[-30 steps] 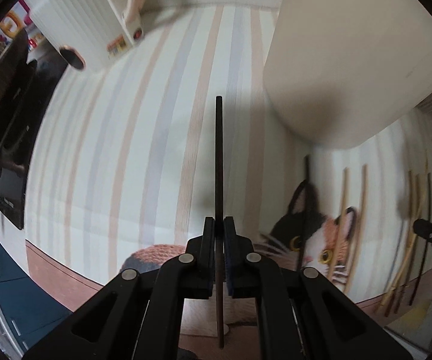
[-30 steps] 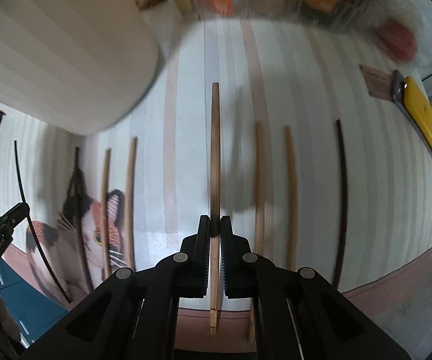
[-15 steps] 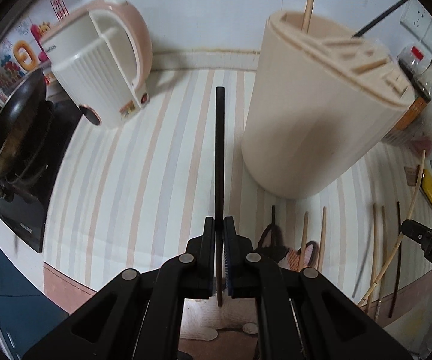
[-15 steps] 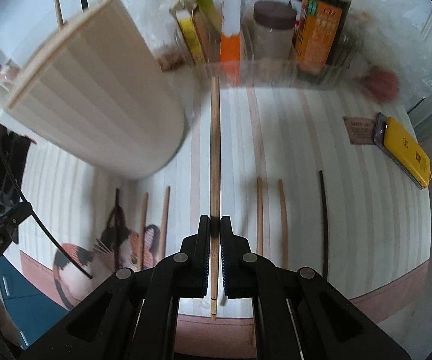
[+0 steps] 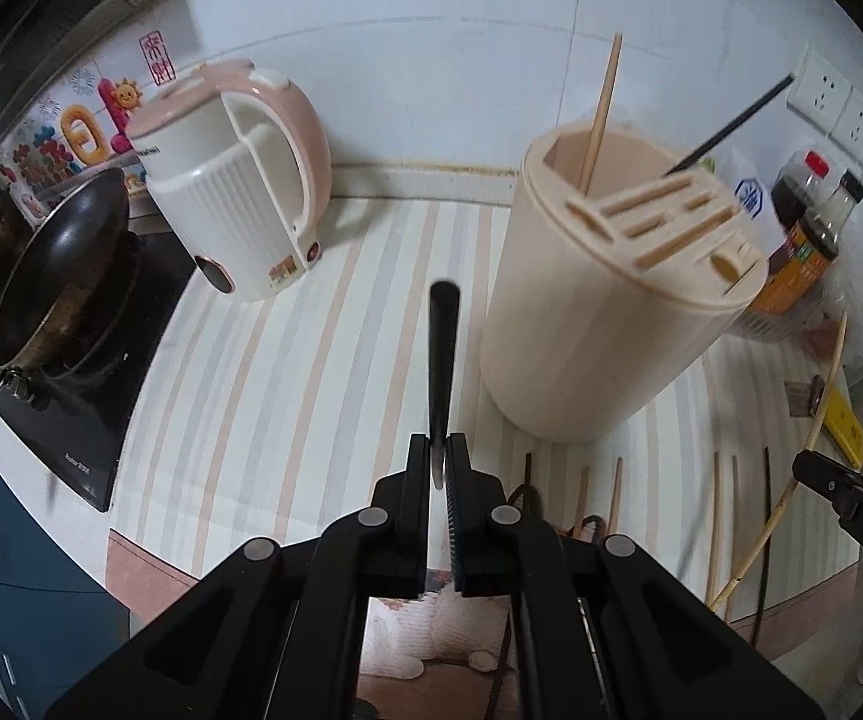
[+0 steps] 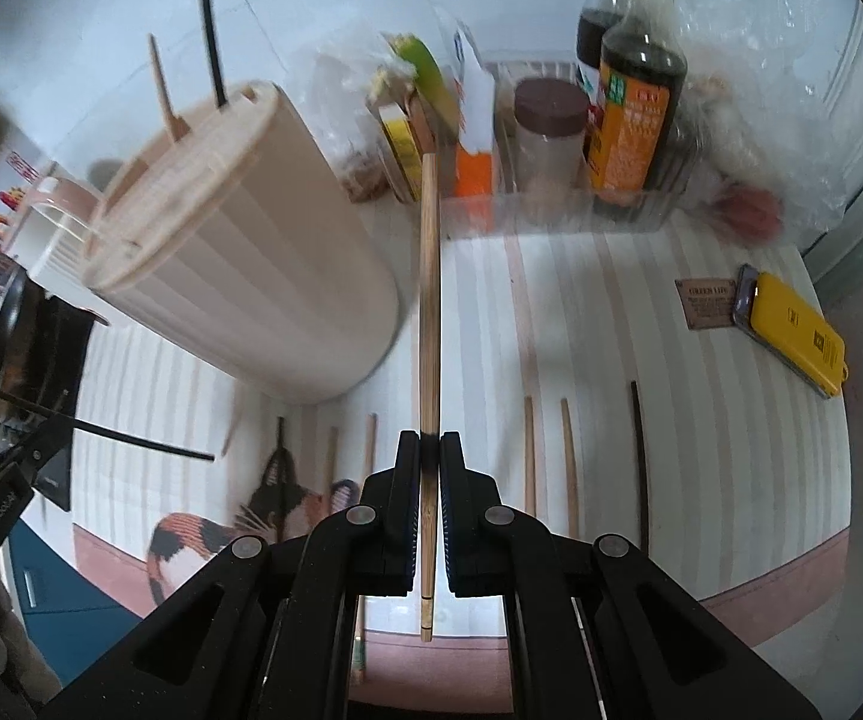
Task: Organize utensils
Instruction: 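Lift both chopsticks upright and lower them into the beige holder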
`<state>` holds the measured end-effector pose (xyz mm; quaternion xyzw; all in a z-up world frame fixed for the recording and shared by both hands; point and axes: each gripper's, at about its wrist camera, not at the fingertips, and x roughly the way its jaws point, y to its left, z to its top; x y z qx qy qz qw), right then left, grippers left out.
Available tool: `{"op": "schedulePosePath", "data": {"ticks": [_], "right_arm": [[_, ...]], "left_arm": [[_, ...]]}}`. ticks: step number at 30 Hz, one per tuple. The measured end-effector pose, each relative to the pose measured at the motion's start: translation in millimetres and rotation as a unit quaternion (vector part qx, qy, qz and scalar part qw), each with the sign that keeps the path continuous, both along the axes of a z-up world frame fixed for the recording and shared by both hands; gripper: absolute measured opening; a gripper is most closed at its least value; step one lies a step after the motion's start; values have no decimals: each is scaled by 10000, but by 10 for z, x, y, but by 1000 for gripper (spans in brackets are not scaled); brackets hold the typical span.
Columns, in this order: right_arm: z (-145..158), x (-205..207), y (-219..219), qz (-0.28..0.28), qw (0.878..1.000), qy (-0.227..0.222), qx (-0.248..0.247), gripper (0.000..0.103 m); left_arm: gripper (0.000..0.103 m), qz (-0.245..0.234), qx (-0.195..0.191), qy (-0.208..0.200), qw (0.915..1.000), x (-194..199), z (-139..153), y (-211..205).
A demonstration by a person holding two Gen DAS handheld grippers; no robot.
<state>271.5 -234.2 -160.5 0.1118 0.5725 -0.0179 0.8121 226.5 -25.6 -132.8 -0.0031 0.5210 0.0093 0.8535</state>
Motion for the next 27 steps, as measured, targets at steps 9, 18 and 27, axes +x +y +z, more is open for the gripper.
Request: {"op": "schedulePosePath", "data": {"ticks": [9,18,27], "right_arm": [[677,58,102,184,9974,-651,246,7],[1366,290,223,392,9897,-1276,525,7],[1932,606,308,394,9802,-1845,603,7]], "left_arm": [[3,105,-317,-534,9980,-63,573,101],[3,-25,-803,-1123,9904,-34,1374,113],[3,-423,-1056,-1505,9820,170,1955,-87]]}}
